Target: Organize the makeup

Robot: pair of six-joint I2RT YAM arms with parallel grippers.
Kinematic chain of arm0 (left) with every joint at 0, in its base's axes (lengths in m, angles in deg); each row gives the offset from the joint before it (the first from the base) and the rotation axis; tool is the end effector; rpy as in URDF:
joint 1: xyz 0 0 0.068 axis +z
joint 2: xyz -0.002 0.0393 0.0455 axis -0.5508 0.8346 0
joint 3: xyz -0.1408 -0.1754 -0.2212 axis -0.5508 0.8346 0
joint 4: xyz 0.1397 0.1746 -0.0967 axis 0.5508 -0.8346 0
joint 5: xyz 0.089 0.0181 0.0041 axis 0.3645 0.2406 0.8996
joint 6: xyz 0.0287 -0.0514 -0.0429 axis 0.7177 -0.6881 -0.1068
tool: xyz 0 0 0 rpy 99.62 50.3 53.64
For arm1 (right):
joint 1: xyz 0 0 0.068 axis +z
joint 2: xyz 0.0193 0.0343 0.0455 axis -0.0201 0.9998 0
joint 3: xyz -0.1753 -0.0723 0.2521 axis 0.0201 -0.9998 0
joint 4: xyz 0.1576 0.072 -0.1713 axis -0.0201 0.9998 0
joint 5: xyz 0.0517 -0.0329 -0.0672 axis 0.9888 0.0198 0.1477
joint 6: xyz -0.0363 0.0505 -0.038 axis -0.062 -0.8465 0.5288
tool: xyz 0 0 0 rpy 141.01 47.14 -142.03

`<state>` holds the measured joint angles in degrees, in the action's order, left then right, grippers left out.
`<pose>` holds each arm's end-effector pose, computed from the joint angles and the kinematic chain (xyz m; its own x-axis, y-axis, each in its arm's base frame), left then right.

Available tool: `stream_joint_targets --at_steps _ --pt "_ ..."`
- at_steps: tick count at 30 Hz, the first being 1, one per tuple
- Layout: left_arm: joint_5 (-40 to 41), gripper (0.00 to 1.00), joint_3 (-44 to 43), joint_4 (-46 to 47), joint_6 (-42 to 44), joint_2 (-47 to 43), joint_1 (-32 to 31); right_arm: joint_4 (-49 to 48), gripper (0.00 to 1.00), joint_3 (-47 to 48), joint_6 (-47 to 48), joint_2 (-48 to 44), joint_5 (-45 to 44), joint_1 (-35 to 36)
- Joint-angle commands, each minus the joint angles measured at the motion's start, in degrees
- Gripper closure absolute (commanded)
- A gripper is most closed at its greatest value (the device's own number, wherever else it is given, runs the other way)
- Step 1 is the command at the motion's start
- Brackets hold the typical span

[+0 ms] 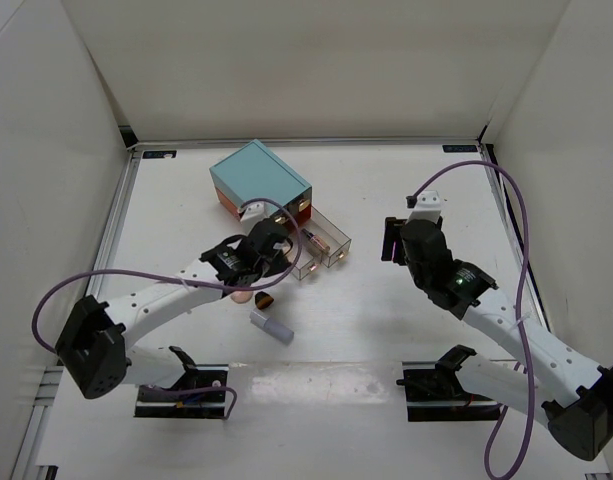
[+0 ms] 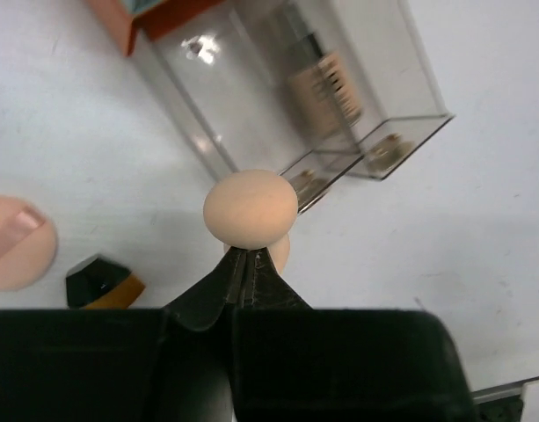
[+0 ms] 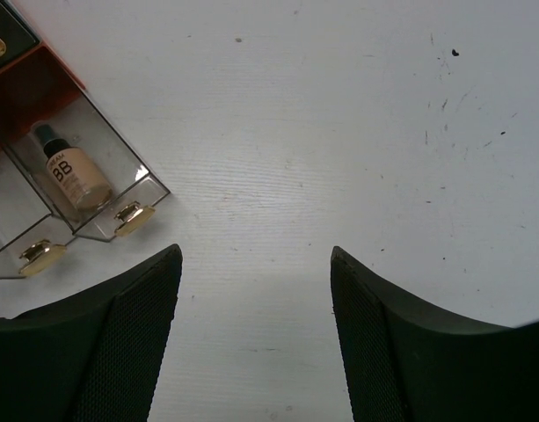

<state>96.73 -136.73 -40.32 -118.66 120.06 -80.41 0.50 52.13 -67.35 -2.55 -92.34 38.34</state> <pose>0.1877 -0.1696 0.2787 -0.7299 -0.3279 -0.5999 -0.1132 0.9233 -0.3670 0.1561 0.0841 0.3314 -0.3779 0.0118 -0.9258 -0.0195 0.9996 0.0207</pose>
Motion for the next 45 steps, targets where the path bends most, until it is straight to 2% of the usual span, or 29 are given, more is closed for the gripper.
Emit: stream_joint_targets --at_steps 1,8,10,11,13,15,16,19,20,24,27,29,34,37,41,45 --pt "2.76 0.91 -4.75 2.01 3.25 1.80 0.05 -1.38 0.29 -0.54 -0.11 -0.74 -2.26 -0.11" --pt "-1.54 0.87 -11.17 3.86 3.53 12.87 3.47 -0.50 0.29 -0.28 -0.63 -0.22 -2.96 -0.28" --pt "-4.78 0.76 -11.36 4.39 3.52 14.37 5.05 -0.32 0.29 -0.36 -0.98 -0.39 -2.61 -0.46" --pt "-5.67 0.73 -11.27 4.74 3.53 14.81 5.41 -0.32 0.29 -0.63 -0.98 -0.74 -2.26 -0.46" --pt "-6.47 0.58 -11.27 4.75 3.44 14.82 5.76 0.38 0.28 -0.80 -0.29 -1.10 -1.21 -0.03" --pt "-6.12 0.51 -10.75 5.09 3.96 13.59 5.85 0.55 0.27 -0.54 1.12 -1.27 2.64 -0.11" --pt "-6.03 0.39 -10.22 5.79 5.01 12.02 5.76 0.73 0.26 -0.28 4.61 -1.62 5.45 -0.11" --pt "-5.77 0.14 -9.07 6.59 6.42 8.86 5.76 -1.02 0.25 -0.71 8.84 -0.75 12.84 1.64" --pt "-5.33 0.12 -9.16 5.81 7.03 8.49 5.85 -1.03 0.25 -0.63 9.21 -0.57 13.90 2.87" --pt "-3.49 0.08 -9.77 0.03 7.92 3.24 5.76 -1.73 0.24 0.68 14.29 3.12 17.77 8.67" --pt "1.24 0.04 -8.29 -5.42 6.78 -3.08 6.02 -3.83 0.24 2.09 20.10 8.21 24.09 14.64" --pt "3.54 0.02 -6.97 -8.60 5.47 -6.61 6.72 -6.63 0.24 2.71 22.29 13.83 27.96 19.20" --pt "7.67 0.02 -2.32 -19.13 0.46 -16.81 10.42 -14.36 0.24 5.95 25.99 27.70 30.42 30.10" --pt "9.00 0.02 -0.82 -23.36 -2.18 -21.03 10.42 -17.54 0.24 7.54 27.58 33.16 31.85 32.75" --pt "10.58 0.02 -0.28 -28.29 -5.44 -24.55 10.42 -22.81 0.25 8.86 27.05 40.72 32.20 32.94" --pt "10.40 0.02 1.12 -29.00 -6.05 -26.67 10.42 -27.39 0.25 8.95 27.14 45.30 33.24 32.94"
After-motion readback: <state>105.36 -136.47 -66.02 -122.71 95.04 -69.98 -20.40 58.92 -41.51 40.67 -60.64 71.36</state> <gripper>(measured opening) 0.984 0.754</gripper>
